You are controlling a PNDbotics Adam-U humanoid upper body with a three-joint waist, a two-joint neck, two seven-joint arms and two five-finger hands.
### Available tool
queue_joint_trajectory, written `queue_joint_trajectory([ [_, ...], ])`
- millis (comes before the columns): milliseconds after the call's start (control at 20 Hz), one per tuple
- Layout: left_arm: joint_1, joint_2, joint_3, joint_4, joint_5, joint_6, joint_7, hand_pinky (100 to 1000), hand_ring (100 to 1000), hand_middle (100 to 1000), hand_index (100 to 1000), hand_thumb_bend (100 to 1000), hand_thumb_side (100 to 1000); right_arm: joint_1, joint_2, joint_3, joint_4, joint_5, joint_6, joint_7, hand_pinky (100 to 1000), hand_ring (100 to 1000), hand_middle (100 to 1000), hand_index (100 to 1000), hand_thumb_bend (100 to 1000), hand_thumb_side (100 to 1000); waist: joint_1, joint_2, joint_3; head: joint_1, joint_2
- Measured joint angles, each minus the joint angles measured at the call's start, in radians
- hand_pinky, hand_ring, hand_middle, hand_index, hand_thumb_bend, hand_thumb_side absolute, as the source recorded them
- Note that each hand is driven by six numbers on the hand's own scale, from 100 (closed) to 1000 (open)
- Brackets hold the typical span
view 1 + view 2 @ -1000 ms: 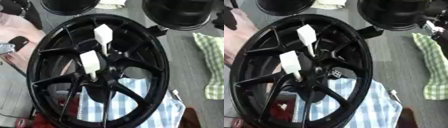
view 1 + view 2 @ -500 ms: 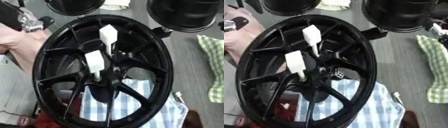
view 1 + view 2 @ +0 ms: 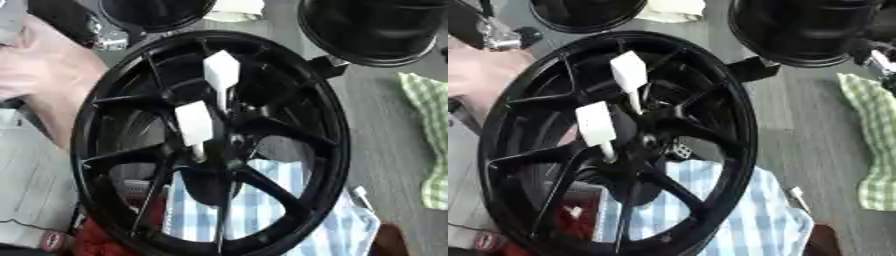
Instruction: Pull the pin out of the wheel hub.
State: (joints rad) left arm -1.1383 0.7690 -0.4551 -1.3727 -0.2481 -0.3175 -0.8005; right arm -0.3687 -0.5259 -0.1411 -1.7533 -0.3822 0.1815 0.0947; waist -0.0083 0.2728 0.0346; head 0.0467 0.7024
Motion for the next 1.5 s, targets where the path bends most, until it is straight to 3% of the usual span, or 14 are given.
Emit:
queue_joint_trajectory([
  [200, -0.027, -0.05, -0.015, 0.069, -0.011, -0.003, 0.003, 826, 867, 829, 911, 322, 528, 0.0, 0.0, 0.0, 0.0, 0.0, 0.002, 0.004, 879, 743, 734, 709, 354, 225, 0.001, 0.0, -0.007, 0.004, -0.001],
  [800, -0.052, -0.122, -0.035, 0.171, -0.062, -0.036, 0.036, 863, 908, 871, 942, 480, 589, -0.009, 0.0, 0.006, 0.0, 0.0, 0.005, 0.011, 878, 740, 731, 707, 351, 229, 0.006, 0.01, -0.023, 0.014, -0.009],
  [1500, -0.109, -0.149, -0.087, 0.232, -0.061, -0.165, 0.165, 882, 926, 870, 942, 461, 631, -0.014, 0.0, 0.012, 0.0, 0.0, 0.012, 0.021, 877, 737, 728, 706, 350, 231, 0.019, 0.013, -0.026, 0.034, -0.012],
])
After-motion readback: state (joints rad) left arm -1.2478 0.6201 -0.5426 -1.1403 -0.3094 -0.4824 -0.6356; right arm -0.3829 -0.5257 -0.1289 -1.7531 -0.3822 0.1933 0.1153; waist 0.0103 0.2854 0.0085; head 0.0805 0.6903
